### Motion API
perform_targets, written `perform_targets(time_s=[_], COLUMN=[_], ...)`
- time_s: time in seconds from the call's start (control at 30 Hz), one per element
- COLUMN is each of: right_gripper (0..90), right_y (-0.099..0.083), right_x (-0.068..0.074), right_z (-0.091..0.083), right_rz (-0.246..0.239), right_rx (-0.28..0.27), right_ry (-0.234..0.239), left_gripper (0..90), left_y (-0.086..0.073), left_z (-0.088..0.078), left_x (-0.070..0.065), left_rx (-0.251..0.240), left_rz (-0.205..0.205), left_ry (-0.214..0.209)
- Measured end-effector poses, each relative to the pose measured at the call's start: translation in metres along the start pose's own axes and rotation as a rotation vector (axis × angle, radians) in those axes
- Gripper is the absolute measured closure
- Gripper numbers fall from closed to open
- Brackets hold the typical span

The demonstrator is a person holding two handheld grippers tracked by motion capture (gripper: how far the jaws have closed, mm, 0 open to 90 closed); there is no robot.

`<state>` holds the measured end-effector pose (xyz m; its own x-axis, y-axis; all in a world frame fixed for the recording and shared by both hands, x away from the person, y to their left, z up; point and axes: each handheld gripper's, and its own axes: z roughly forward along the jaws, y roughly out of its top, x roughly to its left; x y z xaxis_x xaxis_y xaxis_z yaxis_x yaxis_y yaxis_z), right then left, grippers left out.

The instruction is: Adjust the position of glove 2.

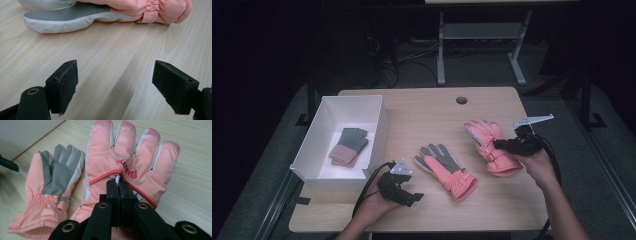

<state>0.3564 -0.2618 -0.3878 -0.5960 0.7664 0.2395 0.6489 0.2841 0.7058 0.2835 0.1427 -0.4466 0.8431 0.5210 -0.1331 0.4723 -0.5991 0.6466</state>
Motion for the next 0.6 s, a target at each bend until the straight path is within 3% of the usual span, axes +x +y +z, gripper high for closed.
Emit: perform_targets(time_s=[0.33, 0.6], right_gripper=[88.6, 88.5], right_y=[0.018, 0.033], right_x=[0.018, 0.035], right_z=[0.002, 0.012], right_rz=[-0.052, -0.095], right_rx=[0.01, 0.009], right_ry=[0.032, 0.093], left_gripper=[20.3, 20.2], left_y=[0.002, 0.002], left_z=[0.0, -0.001], left_x=[0.0, 0.0], left_rx=[-0.016, -0.015], left_rz=[-0.009, -0.002], left_ry=[0.001, -0.004])
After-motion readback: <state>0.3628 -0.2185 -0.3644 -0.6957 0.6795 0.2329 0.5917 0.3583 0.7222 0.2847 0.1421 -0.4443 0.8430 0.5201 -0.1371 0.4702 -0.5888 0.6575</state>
